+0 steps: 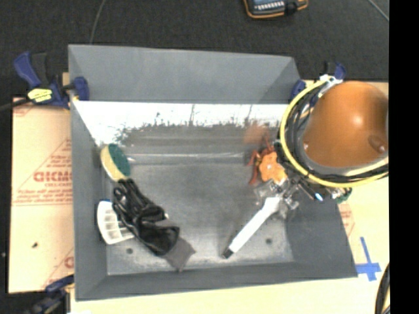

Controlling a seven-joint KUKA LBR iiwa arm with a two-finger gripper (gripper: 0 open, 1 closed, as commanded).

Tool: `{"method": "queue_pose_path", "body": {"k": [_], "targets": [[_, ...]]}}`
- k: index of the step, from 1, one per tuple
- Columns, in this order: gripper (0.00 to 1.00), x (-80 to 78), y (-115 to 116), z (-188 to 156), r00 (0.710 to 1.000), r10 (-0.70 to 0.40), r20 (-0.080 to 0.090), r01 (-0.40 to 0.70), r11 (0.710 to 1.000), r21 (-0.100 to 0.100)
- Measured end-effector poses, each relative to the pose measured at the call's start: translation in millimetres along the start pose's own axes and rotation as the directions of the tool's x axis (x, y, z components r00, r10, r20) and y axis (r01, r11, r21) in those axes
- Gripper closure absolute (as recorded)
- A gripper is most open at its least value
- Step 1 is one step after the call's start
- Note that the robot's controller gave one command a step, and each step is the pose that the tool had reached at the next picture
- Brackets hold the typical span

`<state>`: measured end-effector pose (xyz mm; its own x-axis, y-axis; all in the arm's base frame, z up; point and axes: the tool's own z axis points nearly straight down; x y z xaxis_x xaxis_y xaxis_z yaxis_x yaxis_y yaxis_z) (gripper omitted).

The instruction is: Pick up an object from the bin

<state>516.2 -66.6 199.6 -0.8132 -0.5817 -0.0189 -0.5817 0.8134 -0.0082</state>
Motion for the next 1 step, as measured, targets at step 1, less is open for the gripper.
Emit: {"method": "queue_pose_path", "body": {"k": [1], "targets": [[1.0,-8.9,-4.1,20.5,1.0,0.025,0.004,-0.025,1.0,0.001]]}}
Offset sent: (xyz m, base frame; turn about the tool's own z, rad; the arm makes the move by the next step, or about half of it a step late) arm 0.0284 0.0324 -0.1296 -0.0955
